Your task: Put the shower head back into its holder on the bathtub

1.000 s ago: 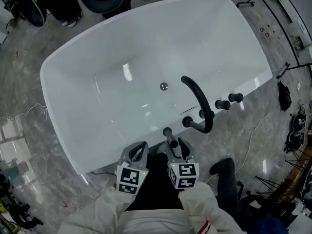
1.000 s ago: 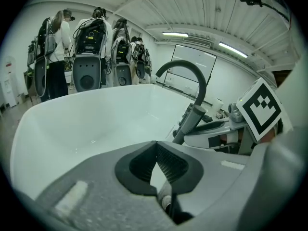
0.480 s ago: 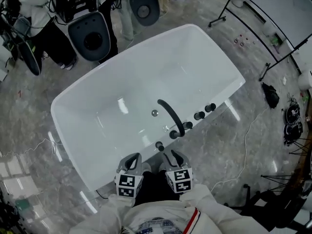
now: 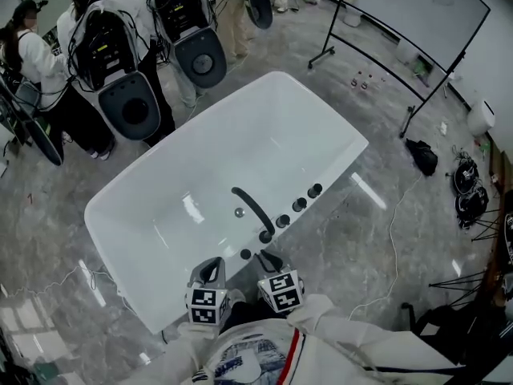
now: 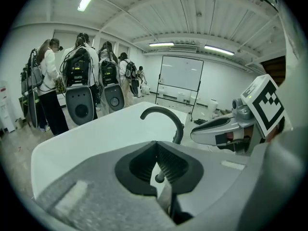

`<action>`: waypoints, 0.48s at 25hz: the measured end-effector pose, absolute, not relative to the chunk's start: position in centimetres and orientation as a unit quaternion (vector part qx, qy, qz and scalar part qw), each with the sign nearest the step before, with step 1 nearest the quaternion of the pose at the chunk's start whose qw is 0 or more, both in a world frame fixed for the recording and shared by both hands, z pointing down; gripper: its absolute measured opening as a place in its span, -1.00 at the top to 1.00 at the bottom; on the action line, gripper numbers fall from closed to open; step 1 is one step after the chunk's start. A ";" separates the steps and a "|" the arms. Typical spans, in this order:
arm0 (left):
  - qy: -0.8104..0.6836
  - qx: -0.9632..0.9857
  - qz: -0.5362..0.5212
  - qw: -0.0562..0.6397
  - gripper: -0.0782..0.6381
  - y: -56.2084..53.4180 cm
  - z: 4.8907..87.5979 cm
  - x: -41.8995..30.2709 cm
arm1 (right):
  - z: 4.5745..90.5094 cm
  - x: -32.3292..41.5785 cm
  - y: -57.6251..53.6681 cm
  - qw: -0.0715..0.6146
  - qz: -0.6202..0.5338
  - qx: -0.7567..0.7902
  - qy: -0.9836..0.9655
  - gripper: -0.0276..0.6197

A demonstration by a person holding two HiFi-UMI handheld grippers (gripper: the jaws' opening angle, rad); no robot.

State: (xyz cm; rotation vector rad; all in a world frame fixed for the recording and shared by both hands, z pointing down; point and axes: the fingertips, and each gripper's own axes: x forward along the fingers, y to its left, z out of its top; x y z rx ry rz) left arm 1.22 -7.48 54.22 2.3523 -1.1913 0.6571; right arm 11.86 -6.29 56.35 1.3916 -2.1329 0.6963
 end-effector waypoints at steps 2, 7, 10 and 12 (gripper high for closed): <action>-0.431 0.847 0.234 0.206 0.78 -8.2 53.4 1.8 | 55.7 12.3 -6.7 0.248 0.253 0.508 -0.785 0.74; -0.444 0.842 0.232 0.200 0.78 -8.0 52.0 3.0 | 54.3 13.5 -6.7 0.246 0.242 0.500 -0.794 0.90; -0.451 0.840 0.230 0.197 0.78 -7.4 51.3 3.3 | 53.5 14.1 -6.6 0.238 0.237 0.502 -0.797 0.90; -0.458 0.838 0.226 0.195 0.78 -7.7 50.7 3.0 | 53.1 14.1 -6.9 0.239 0.237 0.498 -0.799 0.90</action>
